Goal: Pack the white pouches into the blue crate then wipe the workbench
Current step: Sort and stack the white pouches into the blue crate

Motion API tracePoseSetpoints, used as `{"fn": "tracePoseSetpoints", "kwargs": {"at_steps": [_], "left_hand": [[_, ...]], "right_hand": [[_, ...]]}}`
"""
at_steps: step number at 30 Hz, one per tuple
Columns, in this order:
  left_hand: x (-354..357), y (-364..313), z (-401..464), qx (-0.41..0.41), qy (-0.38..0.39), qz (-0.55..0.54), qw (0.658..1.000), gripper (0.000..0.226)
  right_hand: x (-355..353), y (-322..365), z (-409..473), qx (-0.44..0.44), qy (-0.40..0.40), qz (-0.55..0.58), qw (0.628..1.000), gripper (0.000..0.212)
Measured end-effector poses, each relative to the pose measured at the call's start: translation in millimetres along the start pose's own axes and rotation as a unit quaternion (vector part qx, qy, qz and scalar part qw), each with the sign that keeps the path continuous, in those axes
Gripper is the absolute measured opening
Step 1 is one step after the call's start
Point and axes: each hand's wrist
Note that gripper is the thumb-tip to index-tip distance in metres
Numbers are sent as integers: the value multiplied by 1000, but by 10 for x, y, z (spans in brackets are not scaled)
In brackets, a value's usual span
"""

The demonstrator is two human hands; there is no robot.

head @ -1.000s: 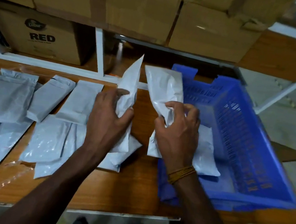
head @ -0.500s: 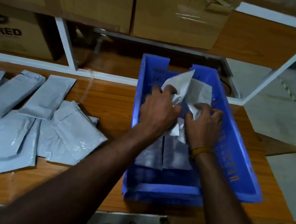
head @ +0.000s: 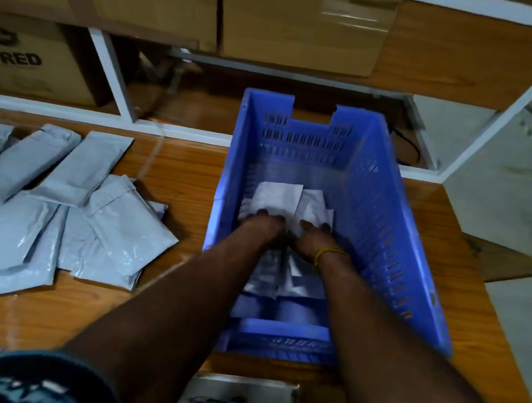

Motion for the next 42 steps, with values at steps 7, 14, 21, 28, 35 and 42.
{"fn": "tracePoseSetpoints", "kwargs": {"at_steps": [7, 14, 21, 28, 35, 42], "left_hand": [[-164, 43, -30, 19, -32, -41, 998, 80], [-567, 361, -1002, 164, -372, -248, 879, 26], [-453, 1180, -1720, 109, -541, -353, 756, 19], [-232, 2204, -1920, -12, -567, -335, 752, 15], [12, 3178, -1840, -127, -509, -297, 798, 18], [70, 3778, -1572, -155, -430, -254, 853, 26]], "right_hand": [[-173, 96, -70, -5, -95, 54, 994, 60], [-481, 570, -657, -124, -371, 193, 900, 32], [-193, 1456, -1388, -341, -374, 267, 820, 21], [500, 2361, -1750, -399, -317, 188, 839, 27], [1165, 2895, -1350, -333, -278, 106, 895, 27], [1446, 3068, -863, -273, -234, 14, 933, 33]]}}
Point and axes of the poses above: each hand's wrist, its own z-axis towards the middle knuckle, its own x-axis out of the palm, y = z × x, and after that the axes turned 2 degrees about -z, right-handed
